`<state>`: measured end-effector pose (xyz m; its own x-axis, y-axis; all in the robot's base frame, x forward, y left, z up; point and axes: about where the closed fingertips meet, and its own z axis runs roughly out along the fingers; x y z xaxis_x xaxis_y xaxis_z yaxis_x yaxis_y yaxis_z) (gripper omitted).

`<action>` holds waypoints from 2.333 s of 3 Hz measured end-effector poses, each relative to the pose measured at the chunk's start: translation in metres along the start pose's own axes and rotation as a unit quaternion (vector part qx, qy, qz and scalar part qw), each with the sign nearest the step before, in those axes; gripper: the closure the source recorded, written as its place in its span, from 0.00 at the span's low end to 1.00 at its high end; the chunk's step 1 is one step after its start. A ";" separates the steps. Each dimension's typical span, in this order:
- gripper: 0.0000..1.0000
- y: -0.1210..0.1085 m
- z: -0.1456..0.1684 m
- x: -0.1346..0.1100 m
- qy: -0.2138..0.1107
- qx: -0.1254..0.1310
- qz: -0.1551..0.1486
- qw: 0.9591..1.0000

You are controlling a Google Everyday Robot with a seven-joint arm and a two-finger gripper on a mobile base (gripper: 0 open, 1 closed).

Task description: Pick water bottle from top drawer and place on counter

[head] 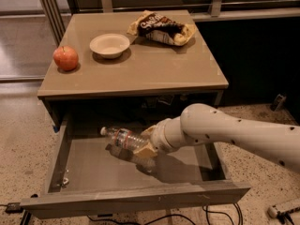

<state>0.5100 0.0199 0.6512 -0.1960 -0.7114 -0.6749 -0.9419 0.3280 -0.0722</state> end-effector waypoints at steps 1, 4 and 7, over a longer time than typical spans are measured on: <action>1.00 -0.025 -0.045 -0.010 -0.058 -0.010 0.009 0.998; 1.00 -0.065 -0.219 -0.135 0.029 0.099 -0.096 0.990; 1.00 -0.147 -0.229 -0.139 0.037 0.128 -0.106 0.985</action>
Offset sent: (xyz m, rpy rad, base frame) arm 0.0172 -0.0984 0.1796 0.0721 -0.1643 -0.0105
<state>0.6132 -0.0715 0.9235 -0.0300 -0.8210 -0.5702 -0.8665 0.3058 -0.3947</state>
